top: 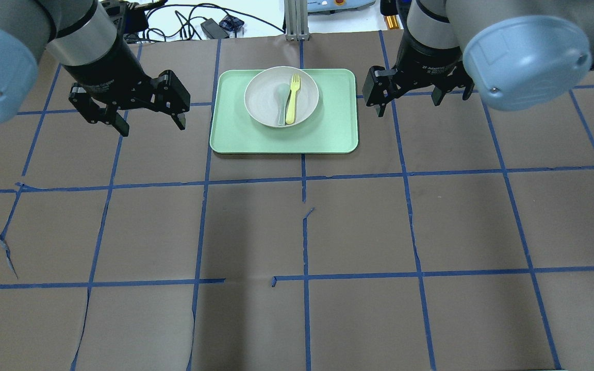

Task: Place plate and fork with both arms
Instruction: 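Open the left gripper and withdraw it from the plate, then reach the right gripper down into the plate over the yellow fork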

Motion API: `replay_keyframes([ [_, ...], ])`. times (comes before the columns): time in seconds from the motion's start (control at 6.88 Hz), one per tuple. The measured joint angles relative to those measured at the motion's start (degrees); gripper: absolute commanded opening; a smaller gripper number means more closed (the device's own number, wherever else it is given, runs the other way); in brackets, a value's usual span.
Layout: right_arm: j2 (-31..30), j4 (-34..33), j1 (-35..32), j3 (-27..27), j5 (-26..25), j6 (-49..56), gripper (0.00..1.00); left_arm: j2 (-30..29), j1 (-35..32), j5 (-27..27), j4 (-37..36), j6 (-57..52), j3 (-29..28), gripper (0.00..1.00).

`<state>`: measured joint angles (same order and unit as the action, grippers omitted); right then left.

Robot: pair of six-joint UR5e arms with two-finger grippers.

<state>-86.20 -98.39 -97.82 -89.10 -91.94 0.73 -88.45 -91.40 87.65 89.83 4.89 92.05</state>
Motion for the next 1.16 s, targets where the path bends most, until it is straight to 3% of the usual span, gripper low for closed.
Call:
replay_keyframes([
  [0.29, 0.43, -1.05, 0.04, 0.7, 0.19, -3.27, 1.0, 3.77, -1.76, 0.93, -2.35, 3.55, 5.59, 1.0],
  [0.73, 3.06, -0.78, -0.07, 3.56, 0.82, -7.12, 1.0, 4.49, -2.18, 1.16, -3.56, 4.38, 6.98, 1.0],
  [1.16, 17.85, -11.99, -3.85, 7.8, 0.62, -14.5, 1.0, 3.92, -2.2, 1.14, -4.43, 4.71, 6.94, 1.0],
])
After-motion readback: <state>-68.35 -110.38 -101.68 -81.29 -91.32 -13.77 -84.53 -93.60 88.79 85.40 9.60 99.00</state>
